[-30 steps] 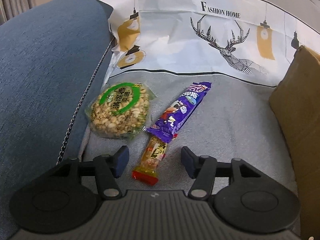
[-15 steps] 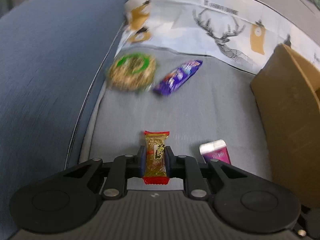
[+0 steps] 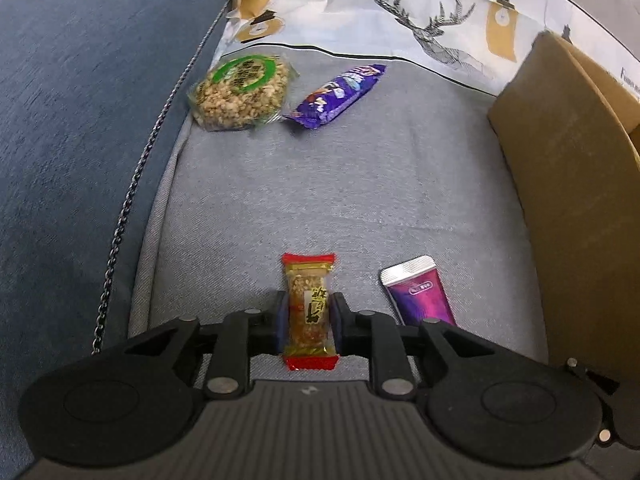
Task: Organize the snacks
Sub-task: 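Lift the tube packet and red-gold cake over the box with both grippers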
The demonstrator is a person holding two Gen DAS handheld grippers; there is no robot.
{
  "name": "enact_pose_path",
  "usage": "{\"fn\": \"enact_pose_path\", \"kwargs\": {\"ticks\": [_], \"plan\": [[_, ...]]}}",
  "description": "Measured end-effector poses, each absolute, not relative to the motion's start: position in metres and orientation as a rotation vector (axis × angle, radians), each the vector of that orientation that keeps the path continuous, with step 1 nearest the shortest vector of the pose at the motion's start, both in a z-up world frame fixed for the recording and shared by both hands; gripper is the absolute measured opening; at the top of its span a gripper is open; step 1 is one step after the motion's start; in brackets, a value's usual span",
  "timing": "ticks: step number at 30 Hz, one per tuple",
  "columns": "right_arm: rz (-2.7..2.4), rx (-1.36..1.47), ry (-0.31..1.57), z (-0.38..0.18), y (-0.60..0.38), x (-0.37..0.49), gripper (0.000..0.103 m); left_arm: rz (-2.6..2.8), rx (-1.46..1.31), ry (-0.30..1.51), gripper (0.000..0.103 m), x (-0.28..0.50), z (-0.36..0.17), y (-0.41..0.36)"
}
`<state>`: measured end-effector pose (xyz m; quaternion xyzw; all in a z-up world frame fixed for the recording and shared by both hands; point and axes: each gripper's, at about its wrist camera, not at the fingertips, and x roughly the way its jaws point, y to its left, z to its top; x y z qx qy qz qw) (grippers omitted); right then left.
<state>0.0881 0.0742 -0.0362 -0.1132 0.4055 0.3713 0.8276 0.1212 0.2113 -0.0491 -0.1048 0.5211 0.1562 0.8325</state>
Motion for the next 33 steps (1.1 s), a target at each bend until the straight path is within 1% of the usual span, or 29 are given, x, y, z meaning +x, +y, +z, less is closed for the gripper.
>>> {"fn": "enact_pose_path", "kwargs": {"ticks": [10,15,19,26,30,33], "plan": [[0.783,-0.237,0.851,-0.038,0.074,0.087,0.033,0.332,-0.207,1.106,0.024,0.125,-0.05,0.209],[0.784,-0.247,0.83,-0.036,0.073,0.083,0.026,0.337,-0.23,1.081,0.02,0.125,-0.044,0.211],[0.79,-0.244,0.754,-0.026,0.067,0.077,0.025,0.339,-0.225,0.962,0.019,0.117,-0.021,0.204],[0.801,-0.198,0.576,0.01,0.046,0.057,0.024,0.372,-0.248,0.698,0.019,0.086,0.03,0.187],[0.806,-0.178,0.477,0.033,0.026,0.051,0.024,0.39,-0.255,0.604,0.019,0.074,0.051,0.179],[0.796,-0.144,0.43,0.048,0.006,0.055,0.024,0.398,-0.247,0.567,0.02,0.072,0.06,0.178]]}}
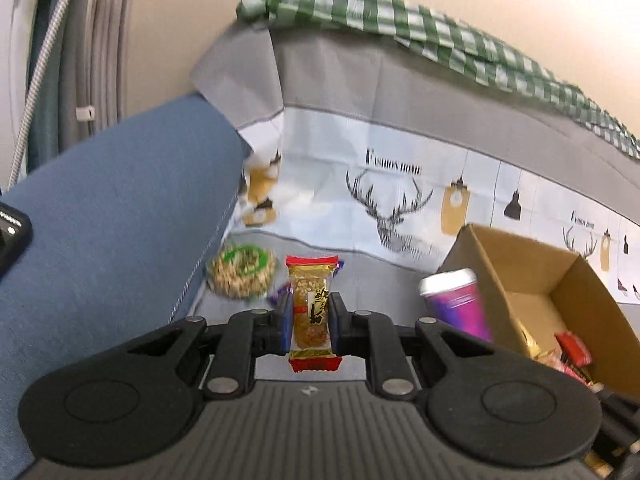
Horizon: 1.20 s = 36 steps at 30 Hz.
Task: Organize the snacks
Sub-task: 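Lift the tube packet and red-gold cake over the box with both grippers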
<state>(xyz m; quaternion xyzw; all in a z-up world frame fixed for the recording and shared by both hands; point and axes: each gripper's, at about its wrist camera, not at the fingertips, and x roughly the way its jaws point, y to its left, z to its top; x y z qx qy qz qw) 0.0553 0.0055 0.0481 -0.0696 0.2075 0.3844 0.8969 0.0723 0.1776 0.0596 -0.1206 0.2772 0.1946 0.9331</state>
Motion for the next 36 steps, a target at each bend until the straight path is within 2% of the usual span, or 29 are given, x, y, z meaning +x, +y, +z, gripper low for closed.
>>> {"fn": "enact_pose_path", "kwargs": {"ticks": [15,29,36], "plan": [[0.584,0.055,0.316,0.128,-0.125,0.133,0.024,0.288,-0.159,0.499,0.02,0.087,0.064,0.134],[0.283,0.075,0.369,0.083,-0.216,0.169,0.024,0.086,-0.113,0.395,0.02,0.116,0.066,0.055],[0.255,0.049,0.403,0.07,-0.215,0.182,0.024,-0.015,-0.086,0.39,0.019,0.14,0.06,0.022]]}}
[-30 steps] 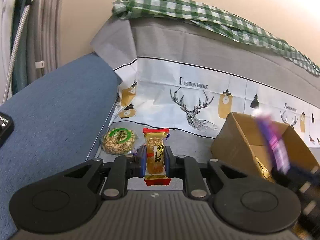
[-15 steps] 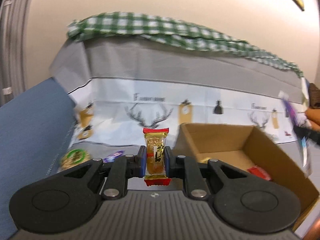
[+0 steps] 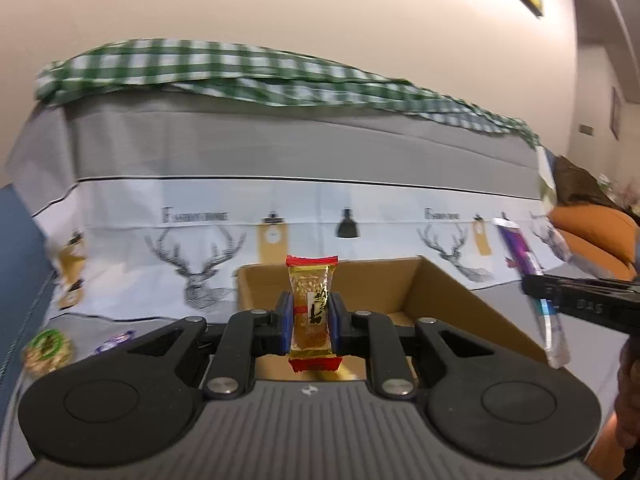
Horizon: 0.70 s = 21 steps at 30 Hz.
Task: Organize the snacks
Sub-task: 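Lift the tube packet and red-gold cake over the box with both grippers, then open both grippers to drop the tube packet and cake into the box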
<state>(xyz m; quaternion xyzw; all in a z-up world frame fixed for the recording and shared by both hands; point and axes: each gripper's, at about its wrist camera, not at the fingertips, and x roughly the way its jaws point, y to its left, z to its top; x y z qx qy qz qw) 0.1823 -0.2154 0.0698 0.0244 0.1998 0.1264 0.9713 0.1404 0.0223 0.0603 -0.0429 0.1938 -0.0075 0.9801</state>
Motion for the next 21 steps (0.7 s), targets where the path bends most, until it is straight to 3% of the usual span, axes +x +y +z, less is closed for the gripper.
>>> {"fn": "enact_pose_path", "kwargs": {"ticks": [21], "plan": [[0.253,0.031,0.43,0.066,-0.197,0.194,0.024,-0.12,-0.093,0.412,0.019,0.173,0.046,-0.005]]}}
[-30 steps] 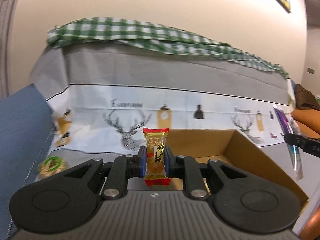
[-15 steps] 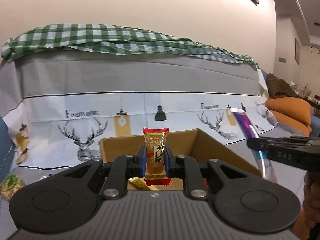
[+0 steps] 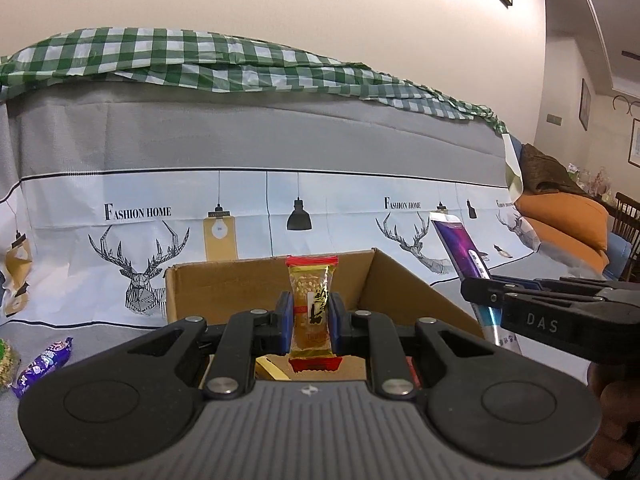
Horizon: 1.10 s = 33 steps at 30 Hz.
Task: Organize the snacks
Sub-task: 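Open both grippers to drop the tube packet and cake into the box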
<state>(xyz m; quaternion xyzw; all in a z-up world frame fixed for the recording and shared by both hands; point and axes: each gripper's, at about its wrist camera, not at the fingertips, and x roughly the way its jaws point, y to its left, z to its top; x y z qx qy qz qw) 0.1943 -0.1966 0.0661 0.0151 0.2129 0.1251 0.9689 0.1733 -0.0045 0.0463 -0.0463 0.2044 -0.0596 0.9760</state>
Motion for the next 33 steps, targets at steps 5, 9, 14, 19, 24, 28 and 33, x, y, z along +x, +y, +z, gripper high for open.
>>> {"fn": "enact_pose_path", "kwargs": {"ticks": [5,9,14,19,24,28,33], "plan": [[0.253,0.028,0.435,0.066,-0.192,0.195,0.024,-0.126,-0.097,0.411,0.019,0.172,0.047,-0.002],[0.259,0.021,0.437,0.065,-0.188,0.194,0.024,-0.122,-0.103,0.411,0.019,0.173,0.049,0.001],[0.261,0.015,0.432,0.066,-0.185,0.194,0.024,-0.12,-0.109,0.41,0.019,0.172,0.049,0.002],[0.268,0.011,0.427,0.066,-0.185,0.193,0.024,-0.122,-0.115,0.406,0.019,0.17,0.05,0.001],[0.272,0.008,0.425,0.066,-0.183,0.193,0.024,-0.121,-0.121,0.404,0.019,0.17,0.05,0.001],[0.274,0.005,0.419,0.067,-0.18,0.192,0.024,-0.119,-0.124,0.404,0.019,0.17,0.051,0.001],[0.277,0.0,0.417,0.067,-0.179,0.191,0.024,-0.118,-0.132,0.402,0.019,0.17,0.053,0.001]]}}
